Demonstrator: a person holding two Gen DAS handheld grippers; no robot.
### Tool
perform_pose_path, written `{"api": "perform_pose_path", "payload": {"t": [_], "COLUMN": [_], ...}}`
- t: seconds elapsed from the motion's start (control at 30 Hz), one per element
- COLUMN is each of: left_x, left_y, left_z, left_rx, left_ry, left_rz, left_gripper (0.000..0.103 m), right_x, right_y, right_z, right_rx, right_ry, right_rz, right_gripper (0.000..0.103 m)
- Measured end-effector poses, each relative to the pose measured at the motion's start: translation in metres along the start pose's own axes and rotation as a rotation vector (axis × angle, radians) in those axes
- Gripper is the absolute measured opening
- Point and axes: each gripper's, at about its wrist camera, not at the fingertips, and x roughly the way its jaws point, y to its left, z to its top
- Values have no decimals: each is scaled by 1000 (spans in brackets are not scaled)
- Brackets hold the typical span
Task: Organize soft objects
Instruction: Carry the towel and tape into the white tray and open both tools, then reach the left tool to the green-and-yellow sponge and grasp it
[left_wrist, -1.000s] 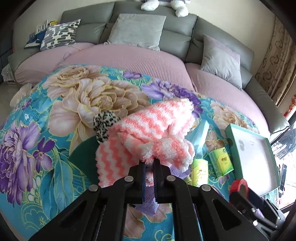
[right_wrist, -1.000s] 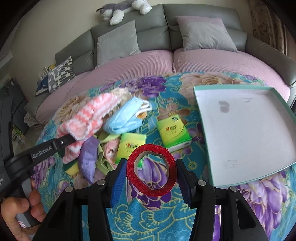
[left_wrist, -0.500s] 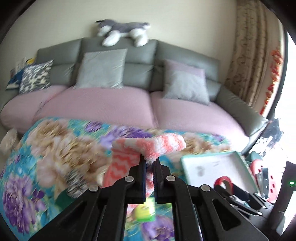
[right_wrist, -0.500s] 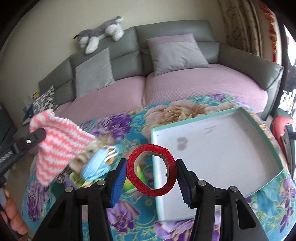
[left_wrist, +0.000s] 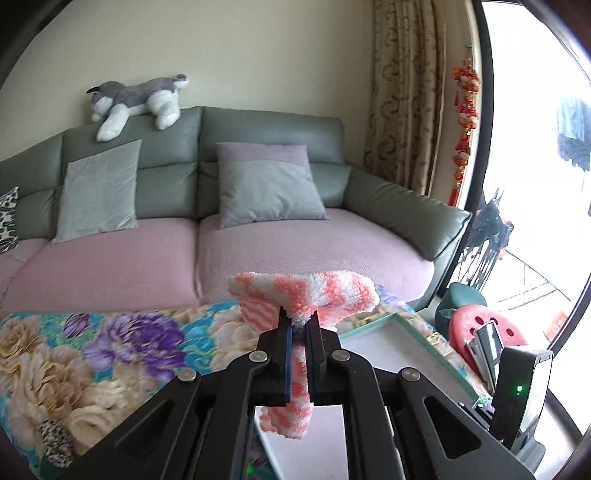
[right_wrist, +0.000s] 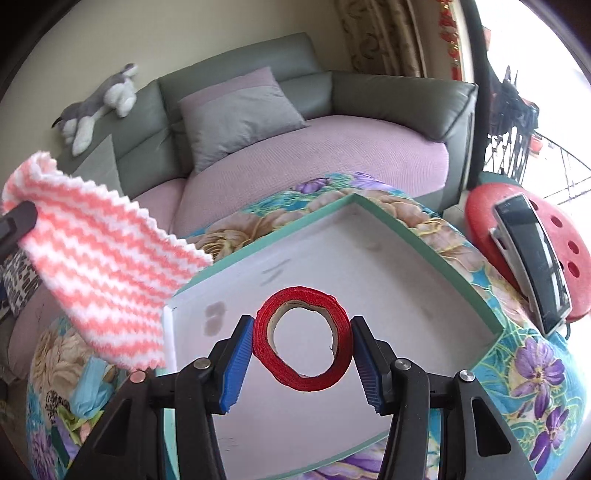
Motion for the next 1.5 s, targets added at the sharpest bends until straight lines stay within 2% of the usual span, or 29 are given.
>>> {"api": "perform_pose_path", "payload": {"t": [0.07, 0.13, 0.2, 0.3, 0.33, 0.37, 0.4, 0.47, 0.5, 0.73, 0.8, 0.9, 1.07, 1.27, 1.33, 1.5], "left_x": [17, 43, 70, 100, 104, 105, 105, 98, 93, 71, 66, 59, 38, 1, -12, -42], "left_y": [-10, -16, -17, -12, -10, -10, -8, -3, -1, 30, 40, 58, 92, 123, 131, 149], "left_z": [-6, -23, -49, -79, -85, -88, -88, -85, -84, -74, -75, -76, -81, -86, -88, -91], "left_rx": [9, 30, 41, 2, -9, -14, -19, -38, -50, -99, -105, -130, -201, -239, -244, -251], "left_ry": [39, 114, 226, 367, 395, 410, 420, 412, 401, 390, 387, 378, 367, 338, 326, 300], "left_rz": [-12, -7, 10, 24, 33, 37, 38, 41, 52, 120, 155, 214, 287, 361, 381, 448], "left_gripper": [6, 6, 7, 7, 9, 17, 34, 58, 63, 84, 93, 100, 101, 101, 101, 101], "right_x": [2, 5, 9, 17, 20, 21, 21, 20, 19, 23, 23, 23, 17, 8, 3, -11], "right_y": [-6, -9, -8, -6, -6, -6, -5, -5, -4, 1, 2, 3, 5, 24, 32, 58], "right_z": [0, -1, -5, -9, -10, -10, -10, -10, -11, -14, -15, -17, -18, -26, -28, -36], "right_rx": [13, 17, 6, -17, -23, -28, -31, -40, -48, -90, -98, -106, -120, -211, -227, -254], "right_ry": [2, 12, 31, 65, 73, 77, 78, 77, 75, 102, 104, 107, 97, 96, 94, 97], "right_rz": [-7, -11, -18, -33, -37, -42, -47, -58, -66, -87, -92, -95, -113, -128, -109, 0], "right_gripper": [55, 55, 55, 56, 56, 57, 59, 78, 81, 102, 103, 103, 103, 103, 103, 103]}}
